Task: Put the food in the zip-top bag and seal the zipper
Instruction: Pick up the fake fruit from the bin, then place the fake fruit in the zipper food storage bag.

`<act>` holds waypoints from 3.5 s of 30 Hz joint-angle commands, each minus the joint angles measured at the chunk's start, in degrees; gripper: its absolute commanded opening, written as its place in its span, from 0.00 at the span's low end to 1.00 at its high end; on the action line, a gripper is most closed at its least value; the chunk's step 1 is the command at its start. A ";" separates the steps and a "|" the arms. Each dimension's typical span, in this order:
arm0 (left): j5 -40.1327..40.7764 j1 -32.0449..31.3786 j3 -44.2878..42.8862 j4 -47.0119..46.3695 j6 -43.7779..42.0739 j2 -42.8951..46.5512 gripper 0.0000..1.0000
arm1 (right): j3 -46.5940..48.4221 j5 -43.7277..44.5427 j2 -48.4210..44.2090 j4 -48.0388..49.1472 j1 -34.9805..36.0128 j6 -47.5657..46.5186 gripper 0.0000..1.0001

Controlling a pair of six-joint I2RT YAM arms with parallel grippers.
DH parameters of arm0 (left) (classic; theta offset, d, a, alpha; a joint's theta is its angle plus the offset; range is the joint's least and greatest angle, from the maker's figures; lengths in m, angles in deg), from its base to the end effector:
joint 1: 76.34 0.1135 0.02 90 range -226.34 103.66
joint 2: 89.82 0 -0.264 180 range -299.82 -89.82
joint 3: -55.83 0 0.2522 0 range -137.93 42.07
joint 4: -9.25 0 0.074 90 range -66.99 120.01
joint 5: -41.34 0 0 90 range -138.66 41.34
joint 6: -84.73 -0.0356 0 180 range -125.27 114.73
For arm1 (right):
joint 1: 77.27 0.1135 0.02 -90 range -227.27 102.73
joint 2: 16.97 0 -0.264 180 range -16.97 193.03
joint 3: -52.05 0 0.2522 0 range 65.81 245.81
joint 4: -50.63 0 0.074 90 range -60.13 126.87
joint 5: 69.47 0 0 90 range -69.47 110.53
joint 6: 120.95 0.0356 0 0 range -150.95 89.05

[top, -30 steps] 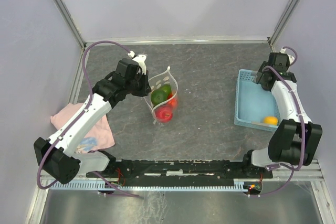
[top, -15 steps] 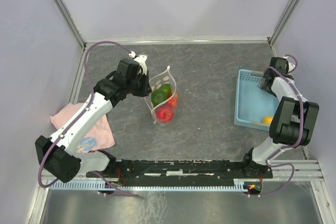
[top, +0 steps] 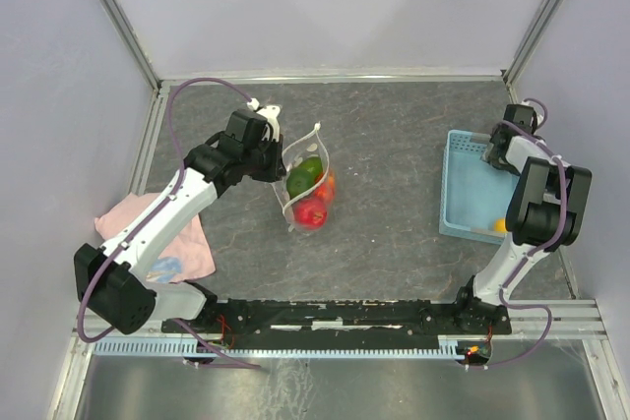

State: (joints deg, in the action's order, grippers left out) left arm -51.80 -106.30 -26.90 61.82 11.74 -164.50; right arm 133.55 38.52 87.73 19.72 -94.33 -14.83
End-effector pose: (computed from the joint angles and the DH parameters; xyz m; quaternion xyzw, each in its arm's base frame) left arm 0.2399 -0.1406 0.3266 0.1145 0.9148 -0.1772 0.3443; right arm 0.3620 -0.1226 0.1821 0.3145 0.8868 -0.1512 0.3031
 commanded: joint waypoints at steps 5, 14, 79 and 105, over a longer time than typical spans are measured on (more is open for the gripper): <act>0.50 0.25 0.19 -2.90 -0.23 -0.26 0.03 | 5.21 -3.95 2.77 3.34 -1.33 -3.25 0.70; 0.02 0.29 0.24 -3.00 -0.23 -0.48 0.03 | 11.06 -11.90 7.61 -1.75 -2.88 -3.56 0.69; -4.33 -0.02 -0.11 -2.84 0.21 2.21 0.03 | 15.84 -26.00 -29.22 -13.19 53.86 -0.02 0.42; -5.10 -0.18 0.15 -3.39 0.74 3.57 0.03 | 28.77 -16.48 -9.48 -19.85 64.22 1.18 0.48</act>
State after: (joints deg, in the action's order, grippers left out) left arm -56.30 -106.32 -26.55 61.36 11.74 -163.07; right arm 157.79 13.85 77.57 3.33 -30.18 -13.21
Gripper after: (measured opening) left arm 0.042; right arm 0.585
